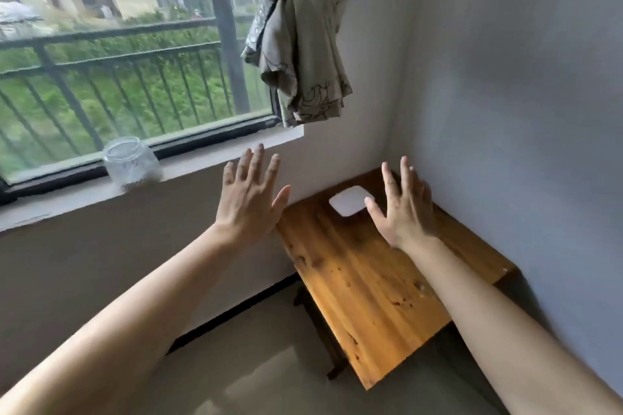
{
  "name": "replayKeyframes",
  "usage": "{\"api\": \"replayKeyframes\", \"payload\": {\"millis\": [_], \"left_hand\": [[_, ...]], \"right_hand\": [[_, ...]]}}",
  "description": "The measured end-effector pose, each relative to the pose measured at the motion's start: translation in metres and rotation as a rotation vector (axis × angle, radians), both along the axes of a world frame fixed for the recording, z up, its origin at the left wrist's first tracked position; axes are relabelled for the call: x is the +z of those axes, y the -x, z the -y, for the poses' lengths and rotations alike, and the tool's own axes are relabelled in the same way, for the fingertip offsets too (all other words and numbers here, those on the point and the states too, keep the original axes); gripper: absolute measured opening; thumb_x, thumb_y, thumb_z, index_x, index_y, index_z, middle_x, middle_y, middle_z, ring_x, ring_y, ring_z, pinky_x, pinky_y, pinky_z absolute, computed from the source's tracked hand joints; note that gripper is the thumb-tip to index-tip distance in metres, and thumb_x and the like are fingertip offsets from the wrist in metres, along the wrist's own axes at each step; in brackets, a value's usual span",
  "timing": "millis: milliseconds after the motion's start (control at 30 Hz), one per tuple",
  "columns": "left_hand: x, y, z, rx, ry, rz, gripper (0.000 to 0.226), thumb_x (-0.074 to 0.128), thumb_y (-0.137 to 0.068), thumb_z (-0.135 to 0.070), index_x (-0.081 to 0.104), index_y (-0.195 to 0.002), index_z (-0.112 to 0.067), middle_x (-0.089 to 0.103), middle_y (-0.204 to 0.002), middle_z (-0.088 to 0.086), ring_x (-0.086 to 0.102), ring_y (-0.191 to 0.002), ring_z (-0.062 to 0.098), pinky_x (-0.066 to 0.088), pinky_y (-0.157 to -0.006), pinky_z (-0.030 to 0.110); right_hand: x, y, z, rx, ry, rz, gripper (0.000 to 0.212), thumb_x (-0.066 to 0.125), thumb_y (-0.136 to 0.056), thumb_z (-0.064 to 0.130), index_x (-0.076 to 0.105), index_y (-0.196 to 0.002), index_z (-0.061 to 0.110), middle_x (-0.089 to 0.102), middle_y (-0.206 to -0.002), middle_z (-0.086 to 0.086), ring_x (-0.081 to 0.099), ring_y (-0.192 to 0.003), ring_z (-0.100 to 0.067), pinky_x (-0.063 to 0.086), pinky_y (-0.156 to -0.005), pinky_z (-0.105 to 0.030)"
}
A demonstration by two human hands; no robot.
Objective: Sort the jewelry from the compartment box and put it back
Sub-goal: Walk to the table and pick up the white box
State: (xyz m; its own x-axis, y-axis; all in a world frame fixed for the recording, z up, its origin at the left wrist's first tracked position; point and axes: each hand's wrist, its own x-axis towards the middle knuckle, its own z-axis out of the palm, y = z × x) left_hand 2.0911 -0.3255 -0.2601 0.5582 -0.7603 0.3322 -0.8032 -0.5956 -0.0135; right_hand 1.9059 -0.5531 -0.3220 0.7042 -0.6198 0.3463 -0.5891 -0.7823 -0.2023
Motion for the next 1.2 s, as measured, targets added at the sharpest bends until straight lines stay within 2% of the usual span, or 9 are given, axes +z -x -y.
{"api": "replayKeyframes", "payload": {"millis": [100, 267, 367, 433, 533, 867, 1033, 1200], "left_hand": [[-0.008, -0.02, 0.059, -0.11, -0.025, -0.041, 0.07, 0.027, -0.1, -0.055, 0.023, -0.157, -0.015, 0.015, -0.165, 0.02, 0.014, -0.152, 0.038, 0.018, -0.119, 0.058], [-0.035, -0.023, 0.144, -0.237, -0.096, -0.078, 0.07, 0.022, -0.1, -0.058, 0.018, -0.158, -0.019, 0.009, -0.166, 0.018, 0.011, -0.153, 0.036, 0.017, -0.12, 0.056], [-0.054, -0.028, 0.195, -0.279, -0.161, -0.139, 0.07, 0.019, -0.101, -0.06, 0.012, -0.159, -0.022, 0.002, -0.167, 0.015, 0.005, -0.154, 0.034, 0.015, -0.12, 0.054], [-0.067, -0.033, 0.227, -0.274, -0.21, -0.256, 0.07, 0.019, -0.1, -0.062, 0.006, -0.16, -0.026, -0.004, -0.167, 0.013, 0.002, -0.154, 0.033, 0.016, -0.12, 0.052], [-0.087, -0.041, 0.268, -0.224, -0.258, -0.45, 0.072, 0.022, -0.099, -0.064, 0.003, -0.159, -0.029, -0.008, -0.168, 0.008, 0.002, -0.154, 0.03, 0.018, -0.119, 0.051], [-0.177, -0.095, 0.357, -0.054, -0.329, -0.638, 0.07, 0.024, -0.101, -0.061, 0.003, -0.159, -0.028, -0.001, -0.168, 0.008, 0.003, -0.154, 0.027, 0.022, -0.118, 0.049], [-0.235, -0.127, 0.389, 0.088, -0.234, -0.878, 0.069, 0.027, -0.102, -0.058, 0.006, -0.159, -0.026, 0.0, -0.168, 0.006, 0.005, -0.154, 0.029, 0.015, -0.121, 0.049], [-0.312, -0.146, 0.402, 0.235, -0.087, -0.925, 0.071, 0.03, -0.101, -0.057, 0.004, -0.16, -0.025, -0.009, -0.168, 0.005, 0.004, -0.154, 0.03, 0.017, -0.121, 0.046]], "right_hand": [[-0.009, 0.011, 0.027, -0.147, -0.01, -0.022, 0.078, 0.036, -0.098, 0.061, 0.005, -0.16, 0.026, -0.007, -0.167, -0.014, 0.009, -0.153, -0.036, 0.011, -0.122, -0.052], [-0.026, 0.032, 0.077, -0.312, -0.044, -0.002, 0.079, 0.033, -0.097, 0.065, 0.001, -0.159, 0.029, -0.01, -0.167, -0.012, 0.01, -0.153, -0.037, 0.016, -0.12, -0.054], [-0.042, 0.033, 0.119, -0.338, -0.074, -0.031, 0.08, 0.032, -0.097, 0.066, -0.002, -0.159, 0.028, -0.012, -0.167, -0.012, 0.009, -0.153, -0.036, 0.018, -0.12, -0.053], [-0.052, 0.028, 0.15, -0.336, -0.141, -0.071, 0.079, 0.031, -0.098, 0.065, -0.001, -0.16, 0.026, -0.012, -0.167, -0.013, 0.009, -0.153, -0.036, 0.019, -0.12, -0.052], [-0.071, 0.015, 0.193, -0.301, -0.217, -0.125, 0.077, 0.029, -0.1, 0.062, 0.004, -0.16, 0.022, -0.012, -0.167, -0.015, 0.007, -0.153, -0.036, 0.017, -0.121, -0.05], [-0.149, -0.058, 0.275, -0.18, -0.444, -0.216, 0.072, 0.036, -0.103, 0.051, 0.007, -0.16, 0.019, -0.006, -0.168, -0.013, 0.006, -0.154, -0.031, 0.021, -0.121, -0.046], [-0.201, -0.111, 0.293, -0.246, -0.686, -0.148, 0.065, 0.037, -0.105, 0.047, 0.011, -0.16, 0.023, -0.002, -0.169, -0.006, 0.011, -0.154, -0.028, 0.027, -0.119, -0.044], [-0.27, -0.165, 0.302, -0.245, -0.813, -0.053, 0.059, 0.034, -0.106, 0.043, 0.012, -0.158, 0.027, 0.002, -0.168, -0.003, 0.015, -0.154, -0.027, 0.031, -0.117, -0.042]]}}
